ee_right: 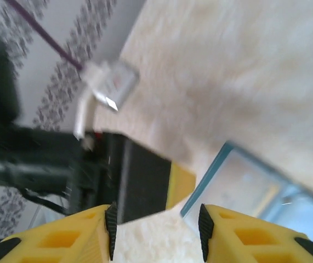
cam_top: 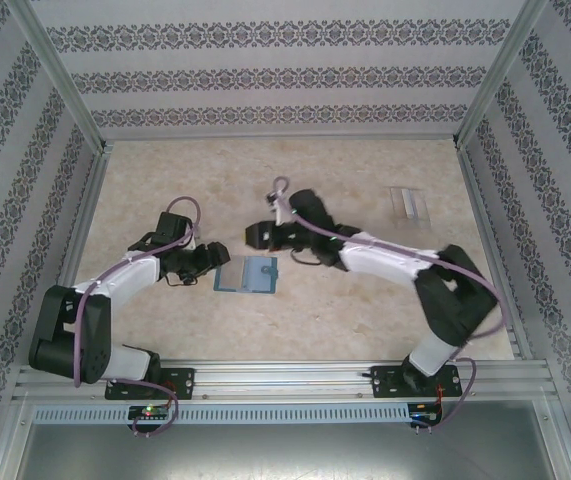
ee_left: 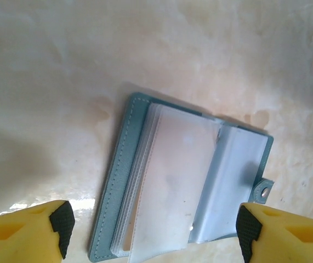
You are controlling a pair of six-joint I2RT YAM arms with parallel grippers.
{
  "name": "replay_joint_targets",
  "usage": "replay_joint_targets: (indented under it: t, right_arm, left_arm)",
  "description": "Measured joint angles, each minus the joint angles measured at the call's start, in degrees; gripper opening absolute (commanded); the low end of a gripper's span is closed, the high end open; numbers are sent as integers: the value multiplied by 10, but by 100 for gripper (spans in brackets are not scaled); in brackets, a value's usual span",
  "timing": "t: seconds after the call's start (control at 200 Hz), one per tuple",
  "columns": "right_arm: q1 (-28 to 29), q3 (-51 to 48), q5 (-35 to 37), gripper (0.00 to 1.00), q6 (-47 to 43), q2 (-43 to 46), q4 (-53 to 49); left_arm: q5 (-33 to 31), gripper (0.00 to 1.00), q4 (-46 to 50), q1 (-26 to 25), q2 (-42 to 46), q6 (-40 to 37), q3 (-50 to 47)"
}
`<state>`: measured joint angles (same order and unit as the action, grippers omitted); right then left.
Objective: Put the credit cards into the card holder
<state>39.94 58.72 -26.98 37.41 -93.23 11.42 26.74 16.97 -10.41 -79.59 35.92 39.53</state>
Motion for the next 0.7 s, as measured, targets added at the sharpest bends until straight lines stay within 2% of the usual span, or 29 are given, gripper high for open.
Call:
replay_joint_targets:
  t: [0.2,0.27,0.33,0.35,0.37,0.47,0.54,0.699]
  right_arm:
    - [-91,0,106,55,-120,133,-129]
    - [-115,9,151,61,-158,159,-176]
    - [-134,19,196,76,-189,174,-214]
    - [-140,22,212,93,-194,178,-223]
    - [-145,24,228,98,-203,183,-231]
    - [-175,24,329,98,-223,210,-264]
    - [-205,23,370,98,-227,227,-271]
    - [-322,21,381,98,-228,229,-271]
  left_arm:
    - [-56,76,2,-42,-19,-13,0]
    - [-77,77,3,-54,-21,-14,0]
    - [-94,77,2,-58,-20,-14,-1]
    - [-97,77,1,-58,-20,-14,-2]
    - [-104,77,0,-58,-19,-14,-4]
    - [-123,78,0,-60,-14,-14,-9]
    - [-128,82,0,-60,-9,-16,-9]
    - [-142,84,0,-60,-7,-26,-9]
